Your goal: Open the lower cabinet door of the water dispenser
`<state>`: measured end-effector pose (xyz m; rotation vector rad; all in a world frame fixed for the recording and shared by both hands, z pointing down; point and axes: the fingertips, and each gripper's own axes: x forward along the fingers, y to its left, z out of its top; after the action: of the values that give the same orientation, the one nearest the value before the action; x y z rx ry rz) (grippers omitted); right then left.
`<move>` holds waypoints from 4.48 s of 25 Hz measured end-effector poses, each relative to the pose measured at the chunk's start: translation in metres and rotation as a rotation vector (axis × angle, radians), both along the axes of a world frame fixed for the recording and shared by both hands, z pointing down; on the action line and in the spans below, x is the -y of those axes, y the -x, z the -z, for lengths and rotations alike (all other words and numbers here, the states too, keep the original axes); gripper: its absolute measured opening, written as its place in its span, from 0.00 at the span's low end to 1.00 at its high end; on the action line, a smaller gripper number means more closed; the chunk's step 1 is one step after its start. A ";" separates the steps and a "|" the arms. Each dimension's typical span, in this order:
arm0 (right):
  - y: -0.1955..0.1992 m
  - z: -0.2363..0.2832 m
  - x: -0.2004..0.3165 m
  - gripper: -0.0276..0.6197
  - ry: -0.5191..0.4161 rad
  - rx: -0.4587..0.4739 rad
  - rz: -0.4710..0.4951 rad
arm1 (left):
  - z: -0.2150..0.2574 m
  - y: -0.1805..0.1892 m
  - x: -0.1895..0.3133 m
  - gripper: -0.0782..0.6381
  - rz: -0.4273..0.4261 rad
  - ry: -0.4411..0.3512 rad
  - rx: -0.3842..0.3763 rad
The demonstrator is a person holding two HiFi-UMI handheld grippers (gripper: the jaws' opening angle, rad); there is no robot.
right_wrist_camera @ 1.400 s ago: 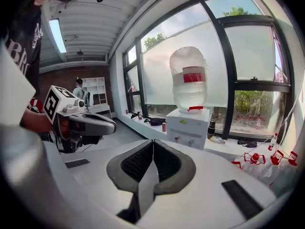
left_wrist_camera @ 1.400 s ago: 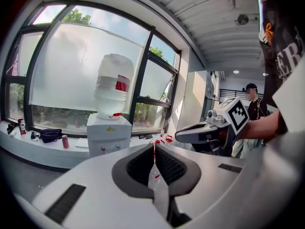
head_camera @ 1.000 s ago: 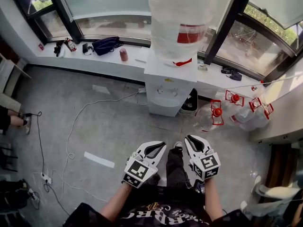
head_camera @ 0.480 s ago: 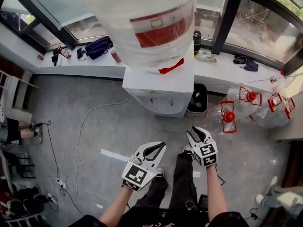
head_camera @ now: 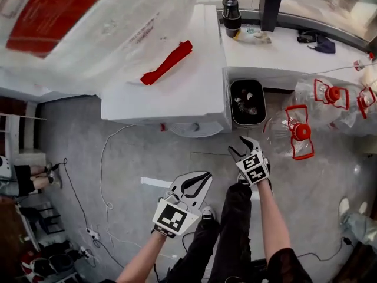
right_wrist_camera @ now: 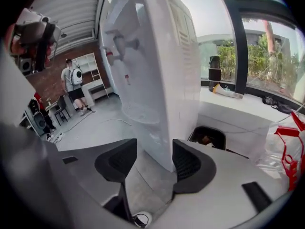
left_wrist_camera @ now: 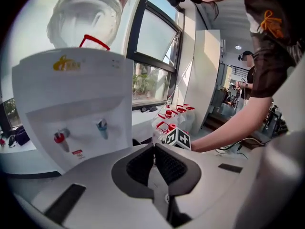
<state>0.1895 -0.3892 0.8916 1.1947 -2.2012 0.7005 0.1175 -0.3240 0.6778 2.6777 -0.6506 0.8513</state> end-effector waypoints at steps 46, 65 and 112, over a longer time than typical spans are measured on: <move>0.202 -0.110 -0.117 0.37 0.256 0.002 0.401 | -0.055 0.114 -0.026 0.14 0.217 0.044 0.101; 0.357 -0.041 -0.166 0.34 0.233 0.069 0.587 | -0.022 0.302 -0.103 0.14 0.523 0.051 0.119; 0.203 0.504 -0.366 0.26 -0.251 0.227 0.237 | 0.287 0.219 -0.309 0.14 0.372 -0.174 -0.171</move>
<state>-0.0137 -0.0229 0.3871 0.9834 -2.6298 0.4917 -0.1019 -0.0149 0.3904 2.6108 -1.1766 0.4814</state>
